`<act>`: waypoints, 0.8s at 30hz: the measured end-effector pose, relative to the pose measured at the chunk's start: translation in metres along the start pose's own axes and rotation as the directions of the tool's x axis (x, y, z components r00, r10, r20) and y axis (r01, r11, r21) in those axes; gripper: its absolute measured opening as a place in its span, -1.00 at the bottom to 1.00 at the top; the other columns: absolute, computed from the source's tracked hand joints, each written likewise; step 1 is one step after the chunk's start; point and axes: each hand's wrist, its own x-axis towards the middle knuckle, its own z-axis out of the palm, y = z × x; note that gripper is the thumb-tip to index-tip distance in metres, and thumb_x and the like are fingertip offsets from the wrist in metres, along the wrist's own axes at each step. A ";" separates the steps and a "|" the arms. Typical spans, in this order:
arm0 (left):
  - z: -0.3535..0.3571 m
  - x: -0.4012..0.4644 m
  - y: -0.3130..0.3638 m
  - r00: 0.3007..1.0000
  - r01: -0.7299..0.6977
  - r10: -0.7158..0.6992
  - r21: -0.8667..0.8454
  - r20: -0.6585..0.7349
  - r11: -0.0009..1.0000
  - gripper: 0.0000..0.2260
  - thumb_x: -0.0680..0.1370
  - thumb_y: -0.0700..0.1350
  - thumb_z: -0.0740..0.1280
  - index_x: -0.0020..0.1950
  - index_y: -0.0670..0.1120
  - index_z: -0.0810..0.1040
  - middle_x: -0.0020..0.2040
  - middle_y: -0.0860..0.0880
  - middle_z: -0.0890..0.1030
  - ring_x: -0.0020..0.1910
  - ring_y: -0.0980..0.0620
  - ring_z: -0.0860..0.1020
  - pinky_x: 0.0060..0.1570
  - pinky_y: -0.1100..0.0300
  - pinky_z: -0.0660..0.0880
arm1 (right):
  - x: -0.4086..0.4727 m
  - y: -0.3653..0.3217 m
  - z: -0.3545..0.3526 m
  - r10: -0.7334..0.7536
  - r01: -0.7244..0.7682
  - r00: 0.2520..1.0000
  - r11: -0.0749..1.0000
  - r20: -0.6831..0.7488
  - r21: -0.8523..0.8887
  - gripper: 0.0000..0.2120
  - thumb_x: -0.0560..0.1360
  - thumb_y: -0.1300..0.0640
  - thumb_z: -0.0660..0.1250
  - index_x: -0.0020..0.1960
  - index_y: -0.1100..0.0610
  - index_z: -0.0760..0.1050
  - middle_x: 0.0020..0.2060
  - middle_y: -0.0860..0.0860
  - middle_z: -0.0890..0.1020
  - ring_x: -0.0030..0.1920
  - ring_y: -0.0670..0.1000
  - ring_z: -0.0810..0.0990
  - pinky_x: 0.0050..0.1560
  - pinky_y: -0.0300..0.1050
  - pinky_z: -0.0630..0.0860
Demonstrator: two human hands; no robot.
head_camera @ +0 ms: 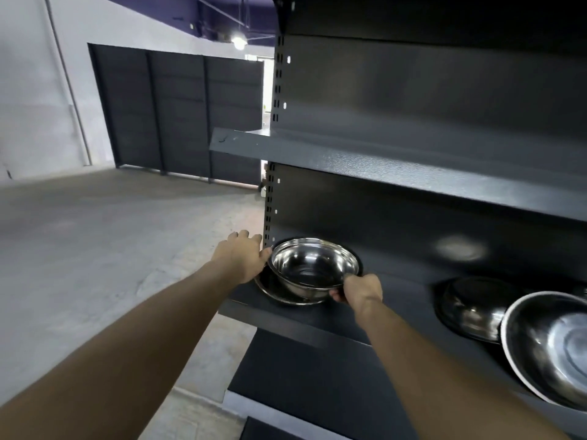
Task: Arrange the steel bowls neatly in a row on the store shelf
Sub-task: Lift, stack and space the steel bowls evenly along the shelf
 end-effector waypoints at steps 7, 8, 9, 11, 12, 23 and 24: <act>0.001 -0.003 -0.021 1.000 -0.017 0.017 0.020 0.014 1.000 -0.50 0.66 0.16 0.04 0.51 -0.08 0.32 0.45 -0.15 0.37 0.42 -0.18 0.34 0.29 -0.09 0.37 | -0.007 0.013 0.036 0.011 -0.013 0.999 0.999 0.039 0.036 -0.81 0.63 0.27 0.19 0.16 0.32 0.50 -0.27 0.18 0.64 -0.53 0.05 0.62 -0.54 -0.21 0.57; 0.002 -0.002 -0.022 1.000 -0.021 0.021 0.018 0.014 1.000 -0.50 0.66 0.16 0.04 0.51 -0.08 0.32 0.45 -0.15 0.38 0.42 -0.18 0.34 0.29 -0.08 0.37 | -0.006 0.014 0.036 0.016 -0.017 0.999 0.999 0.036 0.030 -0.82 0.63 0.26 0.19 0.16 0.31 0.50 -0.26 0.18 0.65 -0.54 0.04 0.63 -0.54 -0.22 0.56; 0.003 -0.002 -0.023 1.000 -0.026 0.026 0.016 0.015 1.000 -0.50 0.66 0.16 0.04 0.51 -0.08 0.32 0.45 -0.15 0.38 0.42 -0.18 0.34 0.29 -0.08 0.37 | -0.005 0.014 0.036 0.024 -0.025 0.999 0.999 0.034 0.028 -0.82 0.63 0.25 0.19 0.15 0.29 0.50 -0.22 0.18 0.66 -0.55 0.03 0.63 -0.55 -0.24 0.55; 0.005 -0.001 -0.024 0.999 -0.039 0.039 0.019 0.016 0.999 -0.49 0.66 0.16 0.04 0.51 -0.08 0.33 0.44 -0.16 0.38 0.42 -0.18 0.34 0.29 -0.07 0.37 | -0.003 0.016 0.037 0.039 -0.041 0.999 0.998 0.030 0.040 -0.83 0.64 0.24 0.20 0.15 0.27 0.51 -0.13 0.19 0.68 -0.55 0.02 0.63 -0.54 -0.24 0.56; 0.005 0.000 -0.024 0.999 -0.043 0.043 0.017 0.016 0.999 -0.50 0.66 0.16 0.04 0.51 -0.08 0.33 0.44 -0.16 0.38 0.42 -0.17 0.34 0.28 -0.07 0.38 | -0.002 0.017 0.037 0.041 -0.042 0.999 0.998 0.024 0.047 -0.83 0.64 0.23 0.20 0.15 0.26 0.51 -0.09 0.20 0.68 -0.54 0.03 0.63 -0.52 -0.22 0.58; 0.011 0.014 -0.016 0.989 -0.145 0.145 -0.011 0.021 0.989 -0.51 0.65 0.17 0.05 0.46 -0.08 0.37 0.36 -0.15 0.46 0.36 -0.16 0.38 0.23 -0.06 0.40 | -0.004 0.021 0.042 0.107 -0.108 0.994 0.993 -0.011 -0.055 -0.63 0.64 0.02 0.27 0.12 0.37 0.47 0.02 0.30 0.65 -0.63 0.02 0.57 -0.62 -0.20 0.53; 0.012 0.016 -0.012 0.987 -0.161 0.161 -0.014 0.022 0.987 -0.52 0.65 0.17 0.05 0.45 -0.08 0.38 0.35 -0.15 0.46 0.35 -0.16 0.39 0.23 -0.06 0.41 | -0.005 0.021 0.038 0.108 -0.109 0.994 0.993 -0.024 -0.054 -0.62 0.64 0.02 0.27 0.12 0.38 0.47 0.00 0.31 0.65 -0.62 0.02 0.56 -0.63 -0.21 0.52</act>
